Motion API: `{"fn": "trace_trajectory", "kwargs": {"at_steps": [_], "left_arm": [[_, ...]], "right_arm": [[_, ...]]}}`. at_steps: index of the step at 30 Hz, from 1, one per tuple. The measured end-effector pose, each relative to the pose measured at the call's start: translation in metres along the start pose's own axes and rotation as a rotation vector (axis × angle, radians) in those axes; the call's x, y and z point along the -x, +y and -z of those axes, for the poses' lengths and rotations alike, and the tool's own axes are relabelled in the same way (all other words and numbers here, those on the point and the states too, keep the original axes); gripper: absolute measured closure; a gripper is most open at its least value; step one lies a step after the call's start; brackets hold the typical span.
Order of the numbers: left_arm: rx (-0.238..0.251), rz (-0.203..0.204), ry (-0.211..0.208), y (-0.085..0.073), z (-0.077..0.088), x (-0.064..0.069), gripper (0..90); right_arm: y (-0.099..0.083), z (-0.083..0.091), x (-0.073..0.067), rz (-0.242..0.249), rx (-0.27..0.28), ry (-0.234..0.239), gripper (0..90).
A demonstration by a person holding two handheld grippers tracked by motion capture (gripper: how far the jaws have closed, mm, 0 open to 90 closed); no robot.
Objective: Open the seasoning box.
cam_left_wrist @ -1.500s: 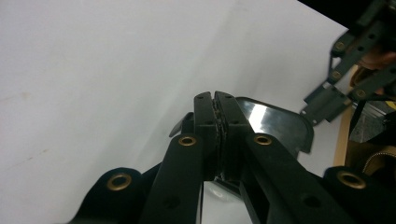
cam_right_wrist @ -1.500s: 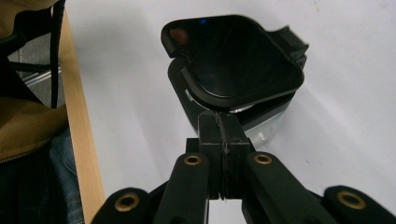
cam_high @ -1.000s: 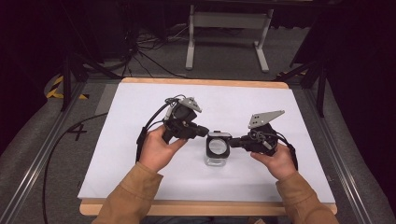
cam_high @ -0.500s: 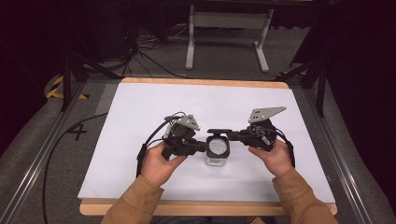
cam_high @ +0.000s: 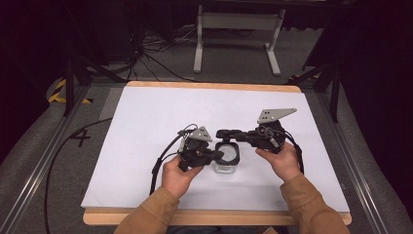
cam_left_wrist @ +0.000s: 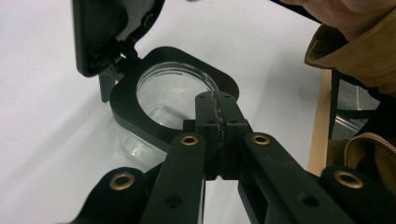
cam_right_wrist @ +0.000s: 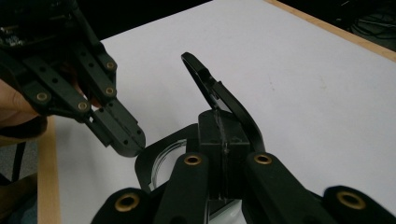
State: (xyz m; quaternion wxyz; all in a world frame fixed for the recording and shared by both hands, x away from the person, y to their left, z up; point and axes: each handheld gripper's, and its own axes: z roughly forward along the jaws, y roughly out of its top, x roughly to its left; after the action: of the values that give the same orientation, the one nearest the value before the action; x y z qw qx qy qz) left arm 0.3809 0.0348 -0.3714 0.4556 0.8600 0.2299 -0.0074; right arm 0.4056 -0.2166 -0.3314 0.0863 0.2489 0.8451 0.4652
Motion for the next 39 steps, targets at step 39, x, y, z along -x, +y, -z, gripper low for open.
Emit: {"fn": "trace_trajectory", "kwargs": {"at_steps": [39], "left_arm": [[-0.004,0.015,-0.022,-0.002,-0.008,0.001,89.6]], "right_arm": [[-0.001,-0.014,0.011,-0.053,0.088,-0.098,89.8]]}}
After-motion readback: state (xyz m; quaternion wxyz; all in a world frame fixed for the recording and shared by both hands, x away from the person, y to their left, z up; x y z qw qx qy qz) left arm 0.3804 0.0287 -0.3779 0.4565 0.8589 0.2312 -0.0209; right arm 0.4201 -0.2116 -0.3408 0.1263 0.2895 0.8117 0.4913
